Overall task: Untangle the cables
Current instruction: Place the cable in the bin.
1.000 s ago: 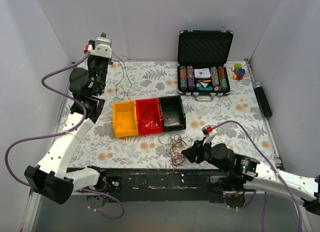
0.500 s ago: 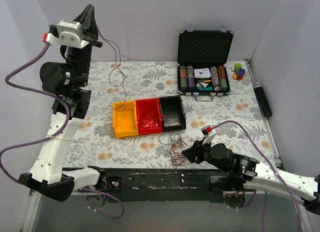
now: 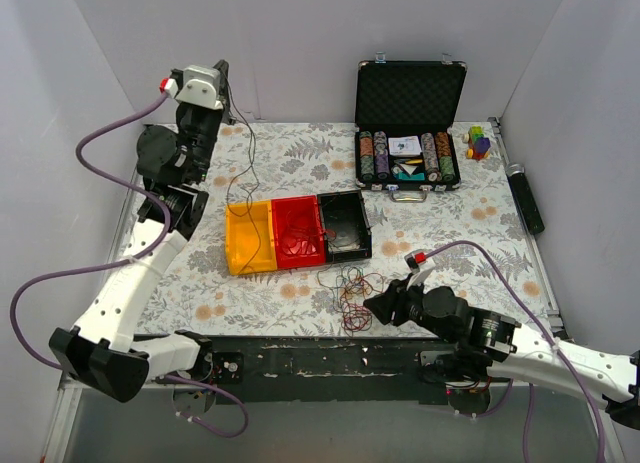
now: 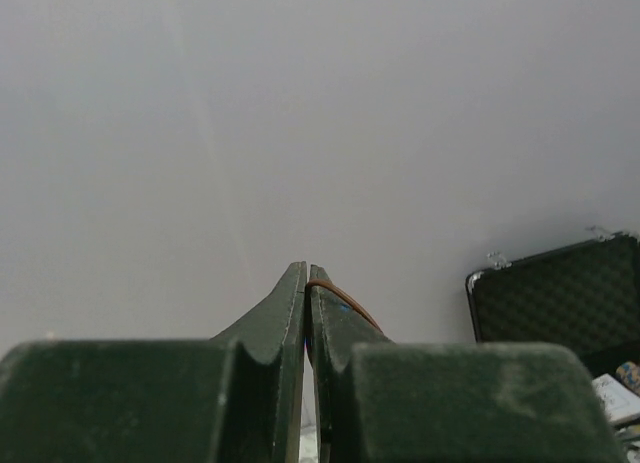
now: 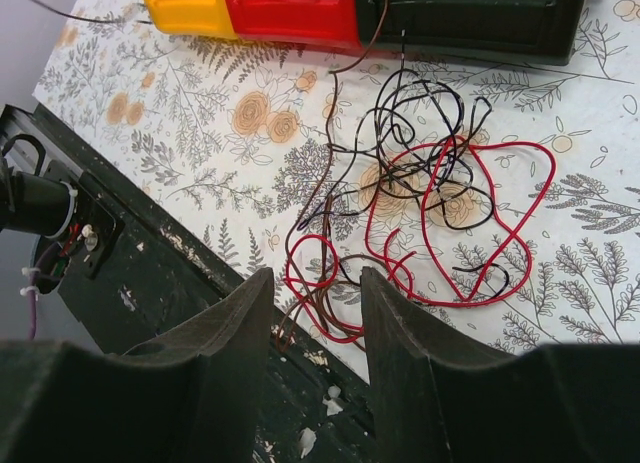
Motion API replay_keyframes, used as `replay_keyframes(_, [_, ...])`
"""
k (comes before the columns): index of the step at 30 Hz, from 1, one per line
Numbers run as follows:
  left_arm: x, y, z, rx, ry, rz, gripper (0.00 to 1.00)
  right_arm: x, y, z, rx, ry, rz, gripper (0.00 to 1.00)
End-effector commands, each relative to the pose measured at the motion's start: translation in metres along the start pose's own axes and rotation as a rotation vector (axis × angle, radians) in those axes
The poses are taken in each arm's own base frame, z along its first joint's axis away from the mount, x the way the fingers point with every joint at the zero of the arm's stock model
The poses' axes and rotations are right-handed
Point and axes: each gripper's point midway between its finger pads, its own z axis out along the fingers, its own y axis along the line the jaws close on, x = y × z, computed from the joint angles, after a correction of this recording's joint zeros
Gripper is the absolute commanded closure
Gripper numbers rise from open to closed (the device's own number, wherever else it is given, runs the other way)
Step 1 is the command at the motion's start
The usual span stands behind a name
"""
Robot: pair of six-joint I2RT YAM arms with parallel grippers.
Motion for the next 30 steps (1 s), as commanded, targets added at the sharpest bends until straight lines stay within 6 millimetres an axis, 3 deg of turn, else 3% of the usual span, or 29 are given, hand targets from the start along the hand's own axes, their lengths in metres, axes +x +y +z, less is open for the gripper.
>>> replay_keyframes(1, [0.007, 0.009, 0.000, -0.049, -0.007, 0.030, 1.00, -0.024, 0.012, -0.006, -0.026, -0.075, 0.034, 0.52])
replay_keyframes(8, [0.007, 0.009, 0.003, -0.049, -0.011, 0.045, 1.00, -0.025, 0.008, -0.010, -0.021, -0.087, 0.048, 0.52])
replay_keyframes(13, [-0.008, 0.009, 0.003, -0.033, -0.041, 0.046, 1.00, -0.025, 0.007, -0.011, -0.019, -0.092, 0.054, 0.52])
replay_keyframes(16, [-0.004, 0.008, 0.002, -0.026, -0.031, 0.050, 1.00, -0.025, 0.006, -0.011, -0.015, -0.092, 0.050, 0.52])
replay_keyframes(21, [0.037, 0.000, -0.008, -0.012, 0.045, 0.079, 1.00, -0.026, 0.008, -0.010, -0.018, -0.094, 0.049, 0.52])
replay_keyframes(26, [0.102, -0.012, -0.027, 0.012, 0.160, 0.130, 1.00, -0.028, 0.008, -0.011, -0.017, -0.097, 0.048, 0.52])
replay_keyframes(30, [0.127, -0.005, -0.037, -0.006, 0.195, 0.163, 1.00, -0.029, 0.009, -0.013, -0.020, -0.103, 0.053, 0.52])
